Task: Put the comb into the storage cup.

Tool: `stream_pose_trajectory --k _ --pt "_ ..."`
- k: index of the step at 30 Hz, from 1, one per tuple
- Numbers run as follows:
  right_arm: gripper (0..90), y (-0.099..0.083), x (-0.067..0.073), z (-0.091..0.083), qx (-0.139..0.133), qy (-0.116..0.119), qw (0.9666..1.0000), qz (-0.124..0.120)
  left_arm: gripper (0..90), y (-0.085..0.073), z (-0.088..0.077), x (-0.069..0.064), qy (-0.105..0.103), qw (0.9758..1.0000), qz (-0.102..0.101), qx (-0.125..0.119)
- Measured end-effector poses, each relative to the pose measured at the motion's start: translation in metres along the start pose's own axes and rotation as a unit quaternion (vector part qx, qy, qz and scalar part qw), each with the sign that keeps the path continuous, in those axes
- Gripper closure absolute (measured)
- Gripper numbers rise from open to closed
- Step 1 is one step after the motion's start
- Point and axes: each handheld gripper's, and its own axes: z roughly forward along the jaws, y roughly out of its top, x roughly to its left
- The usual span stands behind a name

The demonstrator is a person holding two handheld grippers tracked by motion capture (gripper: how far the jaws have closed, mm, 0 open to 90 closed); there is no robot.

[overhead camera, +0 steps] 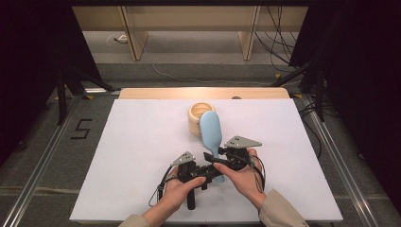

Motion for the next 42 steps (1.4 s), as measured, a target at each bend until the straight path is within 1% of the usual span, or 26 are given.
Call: stream_pose_trajectory --k 7,10,14,17,21,27,28,29,31,33,38,42 --pt "51.3 0.000 -0.001 0.000 0.002 -0.002 1.0000 -0.002 66.4 0.000 0.000 0.001 -0.004 1.0000 -0.003 -0.002" --pt "50.4 0.001 0.000 0.000 0.005 0.001 1.0000 -0.005 66.4 0.000 0.000 0.000 -0.007 1.0000 -0.006 -0.004" --pt "49.2 0.002 0.002 0.000 0.009 -0.001 0.9999 -0.010 66.4 0.000 0.000 0.000 -0.014 0.9998 -0.016 -0.006" --pt "47.8 0.003 0.001 0.000 0.010 0.000 0.9999 -0.010 66.4 0.000 0.001 0.000 -0.016 0.9997 -0.017 -0.007" --pt "44.6 0.004 0.002 -0.001 0.018 0.002 0.9998 -0.010 66.4 0.000 0.001 0.001 -0.020 0.9995 -0.023 -0.009" --pt "33.7 0.006 0.001 -0.003 0.027 -0.002 0.9996 0.001 66.4 -0.001 0.001 0.001 -0.025 0.9992 -0.029 -0.012" --pt "30.4 0.006 0.001 -0.003 0.030 -0.003 0.9996 0.001 66.4 -0.001 0.001 0.001 -0.024 0.9992 -0.029 -0.012" --pt "28.7 0.006 0.001 -0.003 0.035 -0.005 0.9994 0.001 66.4 -0.001 0.001 0.001 -0.023 0.9993 -0.028 -0.011" --pt "26.2 0.007 0.000 -0.004 0.037 -0.003 0.9993 0.003 66.4 -0.001 0.001 0.001 -0.024 0.9992 -0.028 -0.012" --pt "22.7 0.007 0.000 -0.004 0.040 -0.006 0.9992 0.001 66.4 -0.001 0.001 0.001 -0.027 0.9991 -0.031 -0.013" --pt "16.1 0.010 0.000 -0.007 0.045 -0.004 0.9990 0.002 66.4 -0.001 0.000 0.001 -0.030 0.9988 -0.034 -0.016" --pt "13.9 0.012 0.000 -0.010 0.043 -0.001 0.9991 -0.001 66.4 0.000 0.000 0.001 -0.030 0.9988 -0.034 -0.017"
